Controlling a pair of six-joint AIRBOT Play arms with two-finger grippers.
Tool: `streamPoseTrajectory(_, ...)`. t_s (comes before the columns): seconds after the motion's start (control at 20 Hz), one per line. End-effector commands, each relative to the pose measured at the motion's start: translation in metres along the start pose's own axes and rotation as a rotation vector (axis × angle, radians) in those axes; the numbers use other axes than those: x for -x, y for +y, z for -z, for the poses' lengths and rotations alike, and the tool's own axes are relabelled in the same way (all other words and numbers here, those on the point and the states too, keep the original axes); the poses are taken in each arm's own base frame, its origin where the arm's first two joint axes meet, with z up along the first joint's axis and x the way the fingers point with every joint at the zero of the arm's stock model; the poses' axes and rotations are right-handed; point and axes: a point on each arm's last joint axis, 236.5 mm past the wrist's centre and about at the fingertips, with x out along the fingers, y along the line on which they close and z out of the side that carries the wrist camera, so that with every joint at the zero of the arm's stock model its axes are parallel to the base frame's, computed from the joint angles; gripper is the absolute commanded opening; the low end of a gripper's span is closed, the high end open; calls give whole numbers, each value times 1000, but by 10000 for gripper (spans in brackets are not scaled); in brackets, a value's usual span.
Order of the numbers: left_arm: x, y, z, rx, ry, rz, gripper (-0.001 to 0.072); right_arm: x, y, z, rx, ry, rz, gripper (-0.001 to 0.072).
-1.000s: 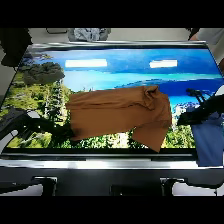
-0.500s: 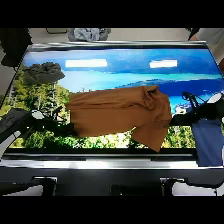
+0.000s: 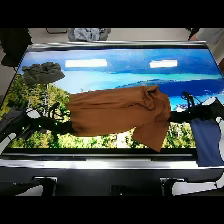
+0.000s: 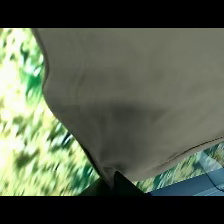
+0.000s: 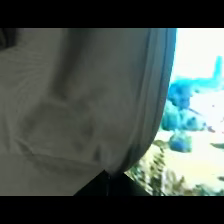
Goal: Fold the shirts.
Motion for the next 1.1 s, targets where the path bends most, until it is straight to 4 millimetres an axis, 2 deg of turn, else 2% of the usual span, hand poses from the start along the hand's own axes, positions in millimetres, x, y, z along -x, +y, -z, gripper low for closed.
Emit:
streamPoseTrajectory(0.0,23,1,-23,-80,-72,-46,28,10,15,-7,103,4,-54,46)
streamPoseTrajectory(0.05,47,-3,-43,-117,-144,-76,27,31,25,-15,187,-7,-60,46)
streamPoseTrajectory(0.1,85,-14,-68,-162,-253,-107,26,63,35,-31,276,-53,-35,46)
streamPoseTrajectory(0.15,131,-32,-92,-206,-380,-133,26,107,51,-53,352,-142,14,46)
streamPoseTrajectory(0.2,189,-55,-112,-249,-529,-151,27,160,70,-74,428,-257,81,46)
streamPoseTrajectory(0.25,263,-91,-122,-310,-710,-159,26,230,100,-93,514,-424,181,46)
streamPoseTrajectory(0.3,341,-131,-118,-391,-902,-166,26,304,134,-100,595,-610,293,46)
streamPoseTrajectory(0.35,414,-165,-99,-464,-1081,-181,27,389,173,-94,670,-828,439,46)
streamPoseTrajectory(0.4,486,-200,-67,-536,-1270,-202,27,466,210,-73,721,-1039,580,46)
streamPoseTrajectory(0.45,545,-226,-29,-593,-1437,-226,27,534,244,-36,744,-1227,716,46)
streamPoseTrajectory(0.5,582,-244,8,-621,-1551,-224,27,577,268,3,738,-1356,805,45)
streamPoseTrajectory(0.55,607,-256,43,-630,-1637,-204,27,602,286,42,724,-1436,869,45)
streamPoseTrajectory(0.6,616,-262,64,-639,-1677,-192,27,611,294,71,724,-1453,920,45)
streamPoseTrajectory(0.65,620,-264,82,-649,-1701,-191,27,613,299,95,725,-1450,961,46)
streamPoseTrajectory(0.75,621,-262,101,-651,-1719,-200,27,620,305,124,721,-1467,1018,45)
streamPoseTrajectory(0.9,615,-259,107,-648,-1706,-203,27,631,317,137,727,-1513,1022,45)
streamPoseTrajectory(1.0,608,-255,96,-639,-1669,-210,27,629,313,128,715,-1496,1003,45)
streamPoseTrajectory(1.05,598,-251,84,-629,-1624,-218,27,618,304,118,708,-1442,985,45)
